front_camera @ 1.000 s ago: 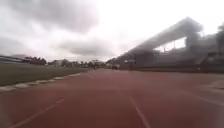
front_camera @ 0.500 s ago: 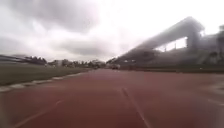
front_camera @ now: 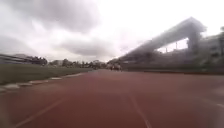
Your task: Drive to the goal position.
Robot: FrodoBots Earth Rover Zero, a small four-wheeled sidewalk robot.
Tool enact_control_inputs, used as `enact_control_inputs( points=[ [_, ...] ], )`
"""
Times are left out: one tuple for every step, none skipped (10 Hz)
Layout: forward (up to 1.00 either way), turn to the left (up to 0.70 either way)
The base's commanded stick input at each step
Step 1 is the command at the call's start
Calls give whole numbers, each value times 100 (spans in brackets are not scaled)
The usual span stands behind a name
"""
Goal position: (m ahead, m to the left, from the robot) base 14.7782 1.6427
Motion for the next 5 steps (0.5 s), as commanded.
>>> enact_control_inputs(
  points=[
    [50,2],
    [50,2],
    [50,2],
    [50,2],
    [50,2]
  ],
)
